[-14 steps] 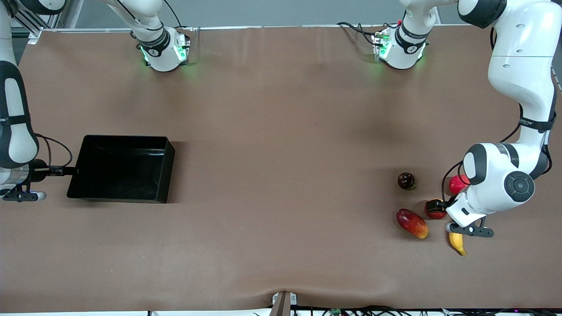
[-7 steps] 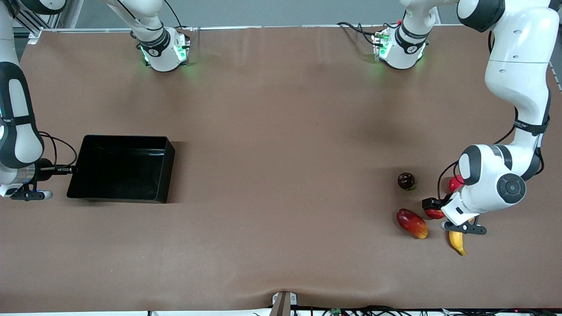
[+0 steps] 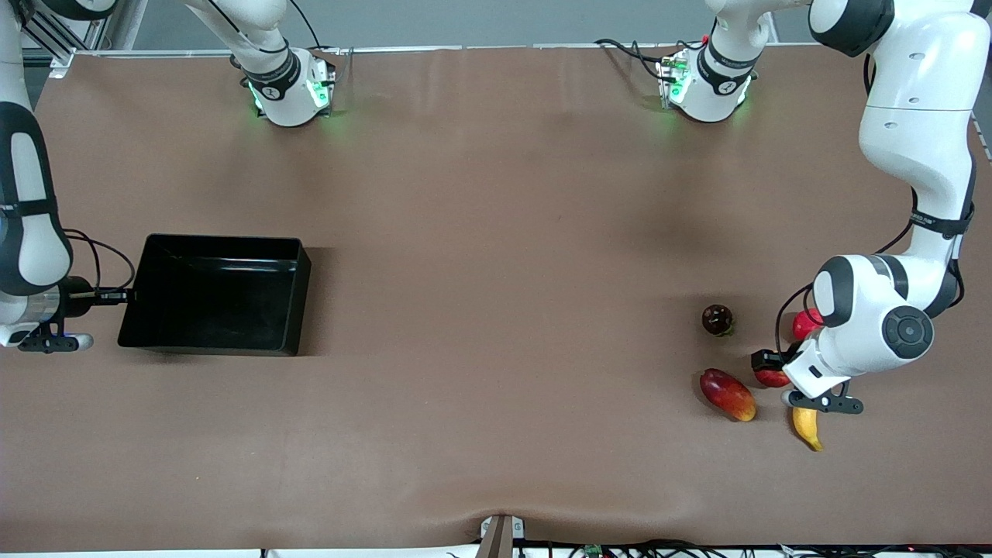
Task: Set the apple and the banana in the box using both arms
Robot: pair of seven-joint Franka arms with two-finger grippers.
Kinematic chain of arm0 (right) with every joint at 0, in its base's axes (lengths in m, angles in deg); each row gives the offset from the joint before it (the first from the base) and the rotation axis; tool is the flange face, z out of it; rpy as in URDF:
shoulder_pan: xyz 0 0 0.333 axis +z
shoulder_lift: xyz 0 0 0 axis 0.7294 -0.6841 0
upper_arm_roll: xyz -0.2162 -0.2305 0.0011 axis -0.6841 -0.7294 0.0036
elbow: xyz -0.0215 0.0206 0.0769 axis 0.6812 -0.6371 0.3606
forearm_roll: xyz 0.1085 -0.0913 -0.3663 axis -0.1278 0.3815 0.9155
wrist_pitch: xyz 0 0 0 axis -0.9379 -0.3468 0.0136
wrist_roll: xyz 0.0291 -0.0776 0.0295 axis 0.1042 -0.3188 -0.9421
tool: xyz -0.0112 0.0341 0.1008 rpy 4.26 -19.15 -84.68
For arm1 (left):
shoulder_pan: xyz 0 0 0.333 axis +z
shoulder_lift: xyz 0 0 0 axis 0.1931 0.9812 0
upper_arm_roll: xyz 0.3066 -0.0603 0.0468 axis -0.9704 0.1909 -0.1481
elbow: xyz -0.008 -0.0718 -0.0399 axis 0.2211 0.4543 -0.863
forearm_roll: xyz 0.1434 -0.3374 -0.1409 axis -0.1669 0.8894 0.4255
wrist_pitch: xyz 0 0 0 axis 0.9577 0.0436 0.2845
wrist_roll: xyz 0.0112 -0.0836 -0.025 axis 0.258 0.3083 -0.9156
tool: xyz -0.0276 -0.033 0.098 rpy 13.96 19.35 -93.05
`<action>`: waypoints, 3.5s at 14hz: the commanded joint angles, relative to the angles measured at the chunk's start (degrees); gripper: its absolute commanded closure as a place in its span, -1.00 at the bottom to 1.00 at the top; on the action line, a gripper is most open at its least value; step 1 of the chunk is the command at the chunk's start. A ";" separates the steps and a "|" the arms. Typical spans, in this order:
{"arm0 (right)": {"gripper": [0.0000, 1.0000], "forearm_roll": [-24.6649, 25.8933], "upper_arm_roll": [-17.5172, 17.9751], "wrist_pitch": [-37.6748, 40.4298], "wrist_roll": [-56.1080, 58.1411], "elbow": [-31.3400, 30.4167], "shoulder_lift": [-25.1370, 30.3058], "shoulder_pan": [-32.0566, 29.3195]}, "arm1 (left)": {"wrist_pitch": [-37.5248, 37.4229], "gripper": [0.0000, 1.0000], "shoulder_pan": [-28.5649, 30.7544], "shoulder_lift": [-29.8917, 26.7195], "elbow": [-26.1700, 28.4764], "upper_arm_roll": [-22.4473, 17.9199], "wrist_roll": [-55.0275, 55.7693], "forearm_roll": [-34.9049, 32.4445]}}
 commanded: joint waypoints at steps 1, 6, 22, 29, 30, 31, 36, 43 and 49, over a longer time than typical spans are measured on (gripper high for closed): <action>1.00 -4.30 0.09 5.83 -2.23 3.17 1.76 3.18 | -3.28 1.00 0.22 -5.08 0.90 0.20 0.10 -0.62; 1.00 -10.29 0.09 10.94 -12.69 6.17 2.38 11.35 | -11.10 1.00 0.14 -12.99 0.81 0.46 2.20 -0.53; 1.00 -19.87 0.00 -7.67 -43.63 3.26 -1.48 45.45 | -28.08 1.00 -0.22 -24.78 3.88 12.32 26.88 3.25; 1.00 -19.79 0.00 -19.54 -50.67 3.27 -6.32 53.64 | -18.08 1.00 -1.35 -24.34 12.57 22.69 46.31 2.37; 1.00 -19.79 -0.09 -19.91 -50.59 3.35 -6.50 54.07 | -15.28 1.00 -2.84 -24.25 14.33 22.79 47.81 2.29; 0.51 -19.70 -0.09 -19.48 -50.59 3.61 -6.41 53.47 | -12.38 1.00 -4.77 -24.17 15.74 22.79 49.57 2.28; -1.00 -18.12 -0.35 -17.03 -49.88 4.93 -4.40 54.35 | -7.17 1.00 -11.80 -19.96 15.84 22.79 51.69 -2.71; -1.00 -13.57 -1.50 6.79 -49.36 16.78 0.26 48.02 | -1.10 1.00 -15.33 -10.99 15.75 22.70 52.04 -9.84; -1.00 -10.91 -1.67 24.17 -48.74 25.75 2.38 36.97 | -0.31 1.00 -17.44 -5.10 14.43 22.53 57.04 -15.81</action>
